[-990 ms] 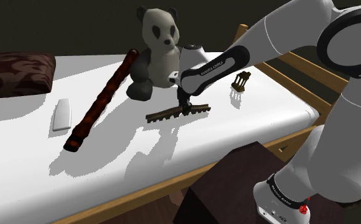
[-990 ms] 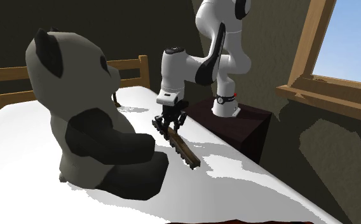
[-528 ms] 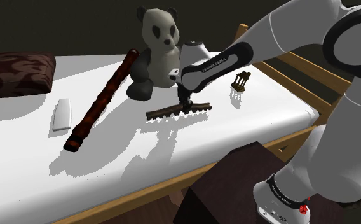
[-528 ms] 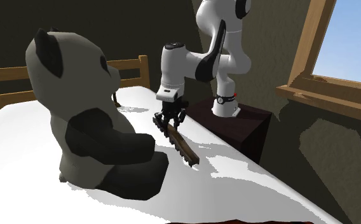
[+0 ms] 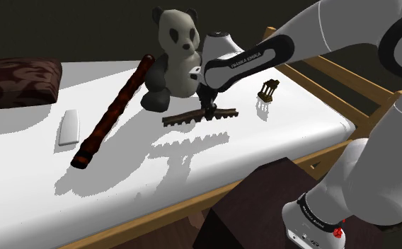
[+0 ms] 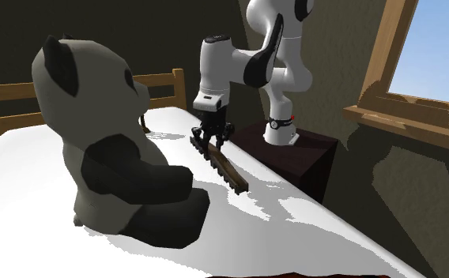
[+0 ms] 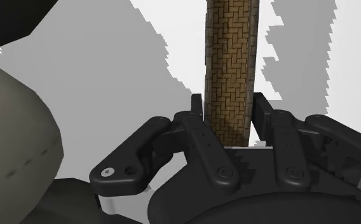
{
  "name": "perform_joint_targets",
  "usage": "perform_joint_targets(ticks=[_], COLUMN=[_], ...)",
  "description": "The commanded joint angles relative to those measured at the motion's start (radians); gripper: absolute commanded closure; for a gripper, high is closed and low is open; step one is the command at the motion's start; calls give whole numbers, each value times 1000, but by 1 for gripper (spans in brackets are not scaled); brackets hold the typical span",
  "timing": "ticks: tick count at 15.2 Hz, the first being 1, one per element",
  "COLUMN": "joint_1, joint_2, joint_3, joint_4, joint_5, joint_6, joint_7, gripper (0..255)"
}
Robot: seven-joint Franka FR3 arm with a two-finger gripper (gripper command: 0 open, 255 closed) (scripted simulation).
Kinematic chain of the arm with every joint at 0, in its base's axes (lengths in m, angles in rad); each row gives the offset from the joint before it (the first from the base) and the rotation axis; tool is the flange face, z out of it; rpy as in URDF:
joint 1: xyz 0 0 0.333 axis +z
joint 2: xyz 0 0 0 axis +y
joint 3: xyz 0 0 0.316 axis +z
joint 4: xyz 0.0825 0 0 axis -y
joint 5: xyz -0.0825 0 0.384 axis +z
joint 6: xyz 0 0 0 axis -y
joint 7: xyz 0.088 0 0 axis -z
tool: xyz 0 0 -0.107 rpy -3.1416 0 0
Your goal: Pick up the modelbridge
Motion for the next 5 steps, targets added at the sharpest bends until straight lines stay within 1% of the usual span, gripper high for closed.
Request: perform_joint_targets(ticks=[1,3,5], joint_1=[0,1,1], joint_2=[-16,-32,-33], joint_3=[-1,-1,-1], joint_4=[10,20,21], joint_5=[-1,-3,-3], joint_6=[-26,-51,-53], joint_7=[-2,-2,-2], gripper=[255,255,255])
